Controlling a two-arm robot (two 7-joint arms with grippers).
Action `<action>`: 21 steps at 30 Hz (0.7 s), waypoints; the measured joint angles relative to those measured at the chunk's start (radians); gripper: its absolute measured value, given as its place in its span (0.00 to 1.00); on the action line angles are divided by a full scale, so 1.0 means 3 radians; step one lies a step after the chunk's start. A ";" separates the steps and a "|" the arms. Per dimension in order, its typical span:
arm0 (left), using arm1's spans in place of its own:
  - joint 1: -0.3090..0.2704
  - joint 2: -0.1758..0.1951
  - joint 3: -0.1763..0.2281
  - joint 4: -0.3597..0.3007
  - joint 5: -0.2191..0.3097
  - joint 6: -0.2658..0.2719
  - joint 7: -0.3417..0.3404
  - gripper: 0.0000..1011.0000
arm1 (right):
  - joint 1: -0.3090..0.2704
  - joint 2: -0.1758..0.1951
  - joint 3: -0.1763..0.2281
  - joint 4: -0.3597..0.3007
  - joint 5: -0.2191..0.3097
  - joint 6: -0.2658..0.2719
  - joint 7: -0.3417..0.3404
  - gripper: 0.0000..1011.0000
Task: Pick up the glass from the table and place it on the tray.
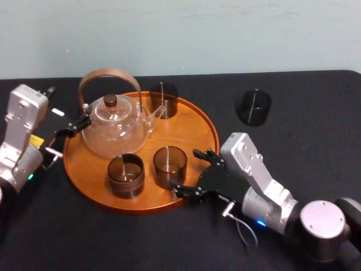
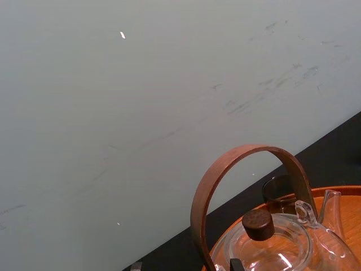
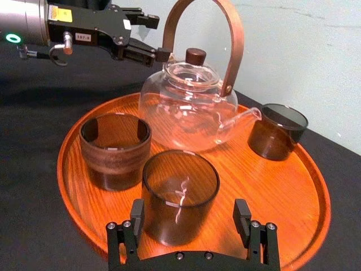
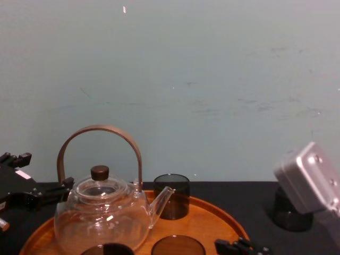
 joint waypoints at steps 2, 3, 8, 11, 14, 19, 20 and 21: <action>0.0000 0.0000 0.0000 0.0000 0.0000 0.0000 0.0000 1.00 | -0.0038 0.0032 0.0013 -0.0042 0.0001 0.0000 -0.0004 0.99; 0.0000 0.0000 0.0000 0.0000 0.0000 0.0000 0.0000 1.00 | -0.0081 0.0067 0.0029 -0.0086 0.0006 0.0000 -0.0004 0.99; 0.0000 0.0000 0.0000 0.0000 0.0000 0.0000 0.0000 1.00 | -0.0252 0.0191 0.0107 -0.0260 0.0029 -0.0019 -0.0027 0.99; 0.0000 0.0000 0.0000 0.0000 0.0000 0.0000 0.0000 1.00 | -0.0338 0.0254 0.0177 -0.0340 0.0041 -0.0035 -0.0062 0.99; 0.0000 0.0000 0.0000 0.0000 0.0000 0.0000 0.0000 1.00 | -0.0440 0.0324 0.0306 -0.0416 0.0076 -0.0051 -0.0117 0.99; 0.0000 0.0000 0.0000 0.0000 0.0000 0.0000 0.0000 1.00 | -0.0565 0.0407 0.0585 -0.0488 0.0149 -0.0065 -0.0240 0.99; 0.0000 0.0000 0.0000 0.0000 0.0000 0.0000 0.0000 1.00 | -0.0575 0.0415 0.0627 -0.0490 0.0161 -0.0067 -0.0261 0.99; 0.0000 0.0000 0.0000 0.0000 0.0000 0.0000 0.0000 1.00 | -0.0589 0.0423 0.0717 -0.0489 0.0186 -0.0068 -0.0295 0.99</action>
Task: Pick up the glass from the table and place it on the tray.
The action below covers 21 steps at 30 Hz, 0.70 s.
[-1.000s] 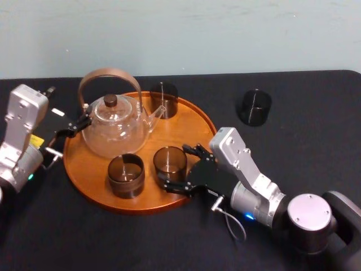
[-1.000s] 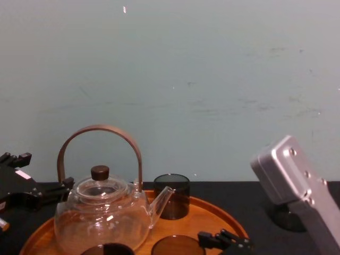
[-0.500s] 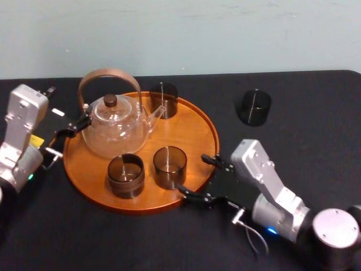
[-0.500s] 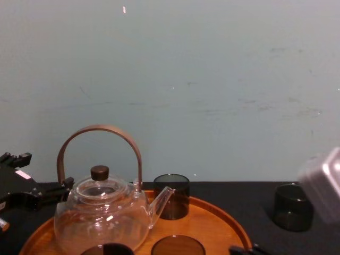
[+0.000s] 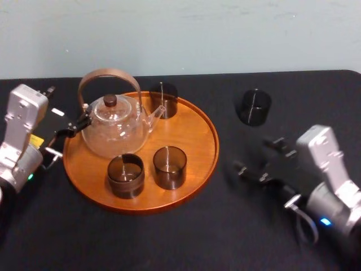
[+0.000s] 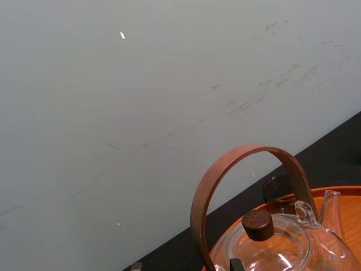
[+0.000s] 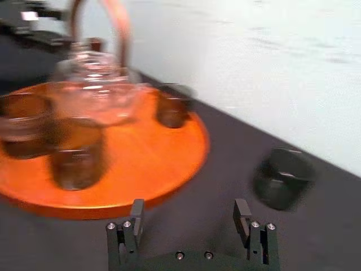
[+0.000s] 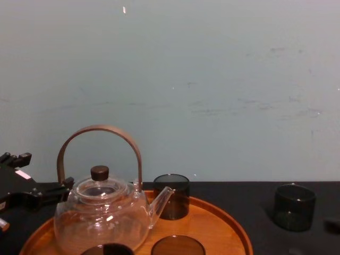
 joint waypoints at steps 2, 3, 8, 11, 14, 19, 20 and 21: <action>0.0000 0.0000 0.0000 0.0000 0.0000 0.0000 0.0000 1.00 | -0.0003 0.0002 0.0078 0.0012 0.0025 -0.0001 -0.0030 0.99; 0.0000 0.0000 0.0000 0.0000 0.0000 0.0000 0.0000 1.00 | 0.0001 -0.0002 0.0156 0.0036 0.0048 0.0002 -0.0055 0.99; 0.0000 0.0000 0.0000 0.0000 0.0000 0.0000 0.0000 1.00 | 0.0072 -0.0044 0.0324 0.0134 0.0104 0.0039 -0.0109 0.99; 0.0000 0.0000 0.0000 0.0000 0.0000 0.0000 0.0000 1.00 | 0.0143 -0.0076 0.0380 0.0206 0.0114 0.0070 -0.0128 0.99; 0.0000 0.0000 0.0000 0.0000 0.0000 0.0000 0.0000 1.00 | 0.0235 -0.0115 0.0406 0.0291 0.0114 0.0109 -0.0134 0.99; 0.0000 0.0000 0.0000 0.0000 0.0000 0.0000 0.0000 1.00 | 0.0415 -0.0191 0.0412 0.0452 0.0106 0.0169 -0.0143 0.99; 0.0000 0.0000 0.0000 0.0000 0.0000 0.0000 0.0000 1.00 | 0.0438 -0.0200 0.0410 0.0476 0.0104 0.0176 -0.0141 0.99; 0.0000 0.0000 0.0000 0.0000 0.0000 0.0000 0.0000 1.00 | 0.0460 -0.0209 0.0406 0.0499 0.0101 0.0182 -0.0139 0.99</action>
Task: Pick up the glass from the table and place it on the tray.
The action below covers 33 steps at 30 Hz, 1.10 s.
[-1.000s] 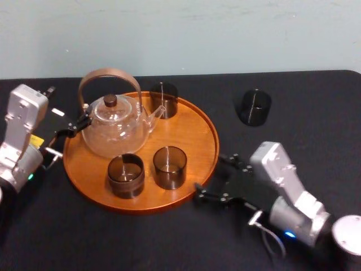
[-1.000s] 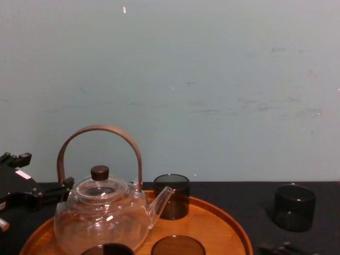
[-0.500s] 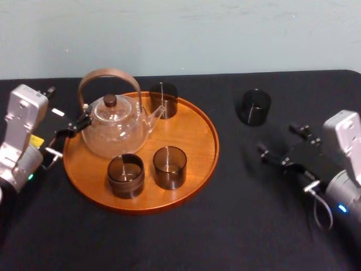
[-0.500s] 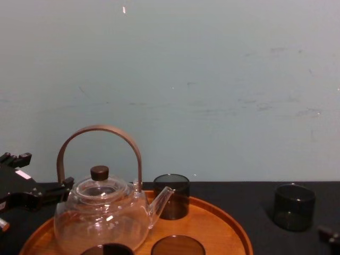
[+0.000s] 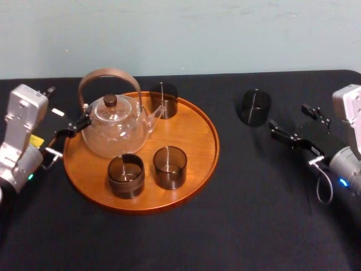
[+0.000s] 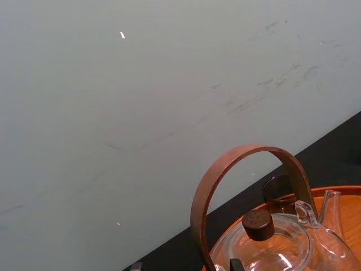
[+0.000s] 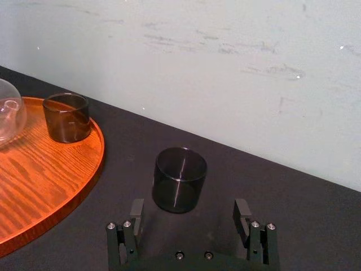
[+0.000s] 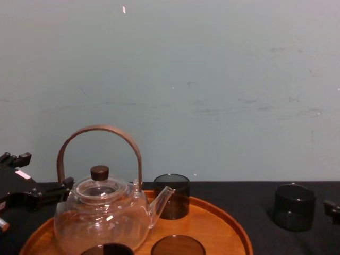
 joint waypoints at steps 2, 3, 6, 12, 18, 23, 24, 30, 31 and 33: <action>0.0000 0.0000 0.0000 0.0000 0.0000 0.0000 0.0000 1.00 | 0.0068 -0.0025 -0.0016 0.0064 -0.0012 0.0019 0.0009 0.99; 0.0000 0.0000 0.0000 0.0000 0.0000 0.0000 0.0000 1.00 | 0.0111 -0.0042 -0.0029 0.0110 -0.0022 0.0033 0.0016 0.99; 0.0000 0.0000 0.0000 0.0000 0.0000 0.0000 0.0000 1.00 | 0.0175 -0.0068 -0.0052 0.0182 -0.0033 0.0048 0.0028 0.99; 0.0000 0.0000 0.0000 0.0000 0.0000 0.0000 0.0000 1.00 | 0.0310 -0.0119 -0.0114 0.0331 -0.0082 0.0081 0.0041 0.99; 0.0000 0.0000 0.0000 0.0000 0.0000 0.0000 0.0000 1.00 | 0.0412 -0.0153 -0.0164 0.0439 -0.0123 0.0094 0.0063 0.99; 0.0000 0.0000 0.0000 0.0000 0.0000 0.0000 0.0000 1.00 | 0.0489 -0.0181 -0.0194 0.0534 -0.0144 0.0094 0.0075 0.99; 0.0000 0.0000 0.0000 0.0000 0.0000 0.0000 0.0000 1.00 | 0.0500 -0.0185 -0.0197 0.0547 -0.0148 0.0093 0.0076 0.99; 0.0000 0.0000 0.0000 0.0000 0.0000 0.0000 0.0000 1.00 | 0.0592 -0.0217 -0.0222 0.0650 -0.0169 0.0087 0.0082 0.99; 0.0000 0.0000 0.0000 0.0000 0.0000 0.0000 0.0000 1.00 | 0.0618 -0.0226 -0.0229 0.0680 -0.0176 0.0085 0.0082 0.99; 0.0000 0.0000 0.0000 0.0000 0.0000 0.0000 0.0000 1.00 | 0.0644 -0.0237 -0.0233 0.0706 -0.0180 0.0084 0.0082 0.99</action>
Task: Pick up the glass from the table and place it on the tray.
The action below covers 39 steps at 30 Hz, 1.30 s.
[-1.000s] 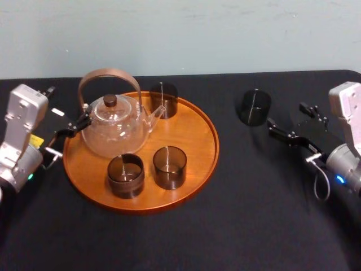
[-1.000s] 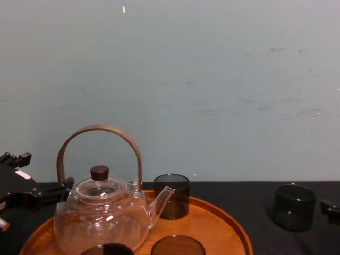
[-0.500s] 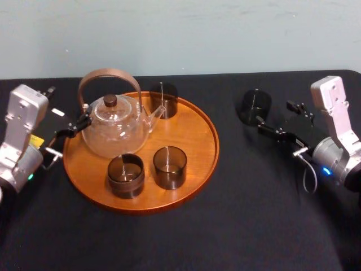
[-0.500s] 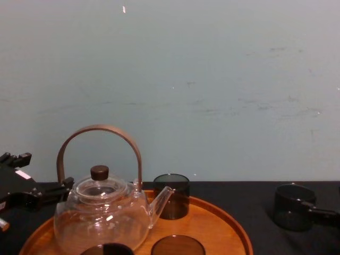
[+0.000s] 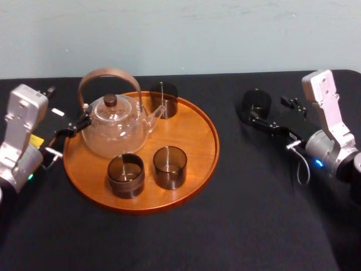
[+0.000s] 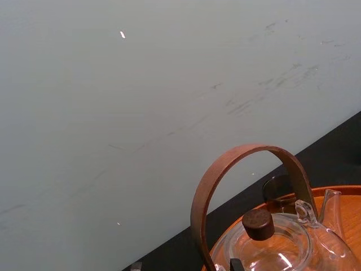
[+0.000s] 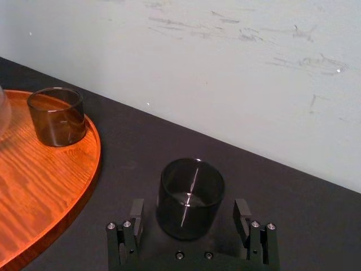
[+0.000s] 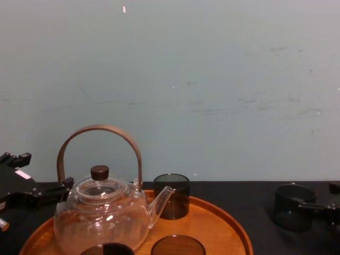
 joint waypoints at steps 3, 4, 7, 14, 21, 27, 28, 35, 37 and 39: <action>0.0000 0.0000 0.0000 0.0000 0.0000 0.0000 0.0000 1.00 | 0.0057 -0.0019 -0.0006 0.0065 -0.0009 -0.0007 -0.0001 0.99; 0.0000 0.0000 0.0000 0.0000 0.0000 0.0000 0.0000 1.00 | 0.0086 -0.0029 -0.0010 0.0102 -0.0014 -0.0014 -0.0001 0.99; 0.0000 0.0000 0.0000 0.0000 0.0000 0.0000 0.0000 1.00 | 0.0140 -0.0048 -0.0018 0.0170 -0.0023 -0.0023 -0.0001 0.99; 0.0000 0.0000 0.0000 0.0000 0.0000 0.0000 0.0000 1.00 | 0.0268 -0.0095 -0.0049 0.0340 -0.0052 -0.0054 0.0006 0.99; 0.0000 0.0000 0.0000 0.0000 0.0000 0.0000 0.0000 1.00 | 0.0415 -0.0159 -0.0073 0.0538 -0.0064 -0.0094 0.0014 0.99; 0.0000 0.0000 0.0000 0.0000 0.0000 0.0000 0.0000 1.00 | 0.0498 -0.0194 -0.0093 0.0654 -0.0079 -0.0116 0.0018 0.99; 0.0000 0.0000 0.0000 0.0000 0.0000 0.0000 0.0000 1.00 | 0.0518 -0.0201 -0.0100 0.0683 -0.0083 -0.0125 0.0024 0.99; 0.0000 0.0000 0.0000 0.0000 0.0000 0.0000 0.0000 1.00 | 0.0552 -0.0211 -0.0113 0.0736 -0.0091 -0.0147 0.0038 0.99; 0.0000 0.0000 0.0000 0.0000 0.0000 0.0000 0.0000 1.00 | 0.0551 -0.0211 -0.0113 0.0734 -0.0091 -0.0148 0.0038 0.99; 0.0000 0.0000 0.0000 0.0000 0.0000 0.0000 0.0000 1.00 | 0.0547 -0.0209 -0.0111 0.0727 -0.0091 -0.0147 0.0037 0.99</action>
